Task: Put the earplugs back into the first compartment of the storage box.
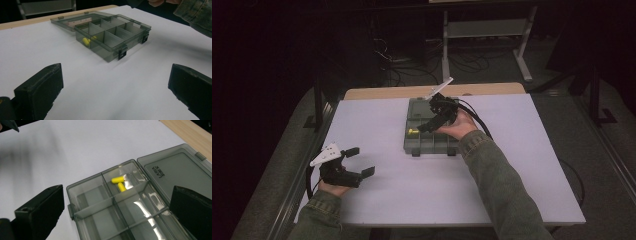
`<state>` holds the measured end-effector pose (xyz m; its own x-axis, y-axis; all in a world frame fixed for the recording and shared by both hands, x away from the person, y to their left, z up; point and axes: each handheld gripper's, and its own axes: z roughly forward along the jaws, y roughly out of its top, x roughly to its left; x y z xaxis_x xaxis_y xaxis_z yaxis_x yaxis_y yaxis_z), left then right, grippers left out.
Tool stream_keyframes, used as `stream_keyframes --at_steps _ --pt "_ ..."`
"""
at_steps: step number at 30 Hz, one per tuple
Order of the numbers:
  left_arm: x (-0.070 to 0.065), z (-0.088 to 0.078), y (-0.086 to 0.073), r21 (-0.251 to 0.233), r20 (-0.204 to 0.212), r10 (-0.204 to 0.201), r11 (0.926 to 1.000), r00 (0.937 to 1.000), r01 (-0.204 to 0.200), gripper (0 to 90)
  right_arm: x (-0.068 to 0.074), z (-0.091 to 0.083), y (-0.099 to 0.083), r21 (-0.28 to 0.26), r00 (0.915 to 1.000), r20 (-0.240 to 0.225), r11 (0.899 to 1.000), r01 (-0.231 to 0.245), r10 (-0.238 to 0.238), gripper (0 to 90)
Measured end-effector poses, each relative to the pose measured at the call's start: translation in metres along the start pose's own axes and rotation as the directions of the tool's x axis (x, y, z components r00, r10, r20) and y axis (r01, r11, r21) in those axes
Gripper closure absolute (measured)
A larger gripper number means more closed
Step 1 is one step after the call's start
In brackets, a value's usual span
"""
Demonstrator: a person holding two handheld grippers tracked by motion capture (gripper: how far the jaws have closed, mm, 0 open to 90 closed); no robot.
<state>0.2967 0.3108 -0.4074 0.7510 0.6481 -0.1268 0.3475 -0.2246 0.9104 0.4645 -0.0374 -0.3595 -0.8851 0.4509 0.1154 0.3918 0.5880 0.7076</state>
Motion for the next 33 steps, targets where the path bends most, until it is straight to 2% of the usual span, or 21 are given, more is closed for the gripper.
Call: stream_keyframes --at_steps 11,23,33 --pt "0.0 0.002 0.0 0.009 0.001 0.004 1.0 1.0 -0.004 0.0 0.006 -0.024 -0.024 -0.03 0.9999 0.001 0.999 -0.014 0.014 0.0" --pt "0.0 0.003 0.0 0.008 -0.001 0.004 1.0 1.0 -0.004 0.0 0.01 -0.042 -0.06 -0.055 0.9989 -0.001 0.997 -0.047 0.047 0.0" --pt "-0.001 0.003 0.0 0.015 -0.001 0.007 0.9999 1.0 -0.007 0.0 0.015 -0.06 -0.087 -0.1 0.9972 0.025 0.993 -0.068 0.071 0.0"
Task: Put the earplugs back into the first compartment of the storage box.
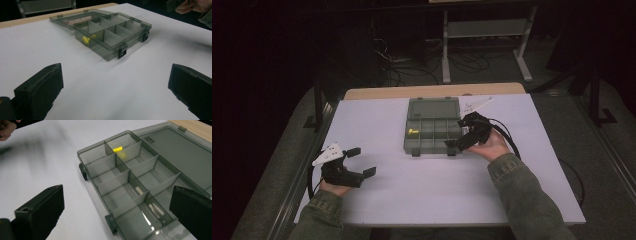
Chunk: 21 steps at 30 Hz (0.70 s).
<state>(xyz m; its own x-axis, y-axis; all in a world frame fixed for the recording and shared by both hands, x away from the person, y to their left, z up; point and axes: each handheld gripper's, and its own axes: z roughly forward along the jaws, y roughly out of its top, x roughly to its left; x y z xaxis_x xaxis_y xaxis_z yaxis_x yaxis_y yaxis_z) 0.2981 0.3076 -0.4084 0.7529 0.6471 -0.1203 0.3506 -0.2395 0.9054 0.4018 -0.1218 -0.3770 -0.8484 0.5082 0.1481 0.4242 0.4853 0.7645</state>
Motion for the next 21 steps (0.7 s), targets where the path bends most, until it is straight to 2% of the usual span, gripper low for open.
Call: stream_keyframes --at_steps 6,8,13,19,21 --pt "0.0 0.0 0.0 0.0 0.0 0.003 1.0 1.0 -0.003 0.0 0.005 -0.012 -0.016 -0.029 0.9996 0.027 1.0 -0.003 0.004 0.0" --pt "0.0 0.0 0.0 0.0 0.001 0.003 1.0 1.0 -0.003 0.0 0.007 -0.016 -0.022 -0.04 0.9988 0.048 0.999 -0.003 0.005 0.0" --pt "0.0 0.0 0.001 -0.003 0.003 0.004 1.0 1.0 -0.004 0.0 0.008 -0.027 -0.035 -0.064 0.9965 0.073 0.997 -0.035 0.04 0.0" --pt "0.0 0.001 0.001 -0.005 0.003 0.004 1.0 1.0 -0.004 0.0 0.009 -0.042 -0.051 -0.105 0.9923 0.11 0.993 -0.045 0.056 0.0" --pt "0.0 0.001 0.001 -0.003 0.003 0.005 1.0 1.0 -0.005 0.0 0.008 -0.047 -0.056 -0.128 0.9897 0.116 0.989 -0.069 0.084 0.0"
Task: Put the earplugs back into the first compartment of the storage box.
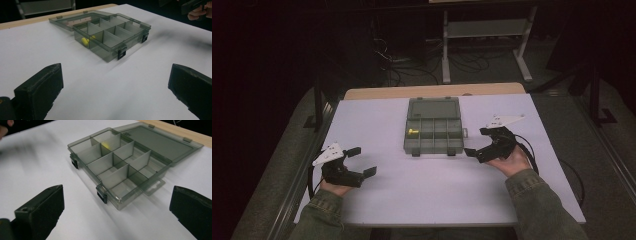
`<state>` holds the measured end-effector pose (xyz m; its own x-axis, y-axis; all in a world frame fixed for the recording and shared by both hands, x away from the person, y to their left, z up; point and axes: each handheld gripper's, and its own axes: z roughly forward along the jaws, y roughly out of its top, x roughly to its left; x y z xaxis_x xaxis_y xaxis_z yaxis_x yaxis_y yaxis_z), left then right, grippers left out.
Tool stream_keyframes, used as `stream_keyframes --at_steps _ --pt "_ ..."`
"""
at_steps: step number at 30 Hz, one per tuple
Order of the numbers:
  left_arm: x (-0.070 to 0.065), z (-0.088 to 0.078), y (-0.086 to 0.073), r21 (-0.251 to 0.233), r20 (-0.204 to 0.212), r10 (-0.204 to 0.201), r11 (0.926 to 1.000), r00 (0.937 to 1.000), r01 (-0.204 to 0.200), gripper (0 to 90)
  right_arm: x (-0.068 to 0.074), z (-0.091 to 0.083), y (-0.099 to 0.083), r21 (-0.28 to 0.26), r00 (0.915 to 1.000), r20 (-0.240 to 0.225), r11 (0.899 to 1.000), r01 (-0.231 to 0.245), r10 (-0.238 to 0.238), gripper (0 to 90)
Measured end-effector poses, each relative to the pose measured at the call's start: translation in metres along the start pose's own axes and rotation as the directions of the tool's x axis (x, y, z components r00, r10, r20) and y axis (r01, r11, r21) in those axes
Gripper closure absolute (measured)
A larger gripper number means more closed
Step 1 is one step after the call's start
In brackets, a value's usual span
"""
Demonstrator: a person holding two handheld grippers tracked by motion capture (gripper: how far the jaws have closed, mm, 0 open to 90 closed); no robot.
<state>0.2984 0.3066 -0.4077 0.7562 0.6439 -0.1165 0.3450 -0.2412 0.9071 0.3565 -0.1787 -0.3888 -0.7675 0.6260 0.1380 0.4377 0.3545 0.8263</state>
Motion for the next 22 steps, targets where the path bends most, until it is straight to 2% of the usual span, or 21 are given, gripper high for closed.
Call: stream_keyframes --at_steps 5,12,17,22 --pt "0.0 -0.001 0.0 -0.007 -0.002 -0.006 1.0 1.0 0.006 0.0 -0.004 -0.018 -0.012 -0.046 0.9996 0.016 0.999 -0.02 0.021 0.0" --pt "0.0 0.0 0.0 -0.004 -0.004 -0.004 1.0 1.0 0.004 0.0 -0.006 -0.044 -0.036 -0.09 0.9989 0.04 0.996 -0.022 0.025 0.0" --pt "0.0 0.0 0.0 -0.002 -0.006 -0.005 1.0 1.0 0.005 0.0 -0.006 -0.058 -0.053 -0.127 0.9985 0.023 0.991 -0.047 0.051 0.0" --pt "-0.001 0.001 0.0 -0.002 -0.007 -0.006 1.0 1.0 0.006 0.0 -0.004 -0.068 -0.066 -0.141 0.9983 0.046 0.99 -0.029 0.036 0.0"
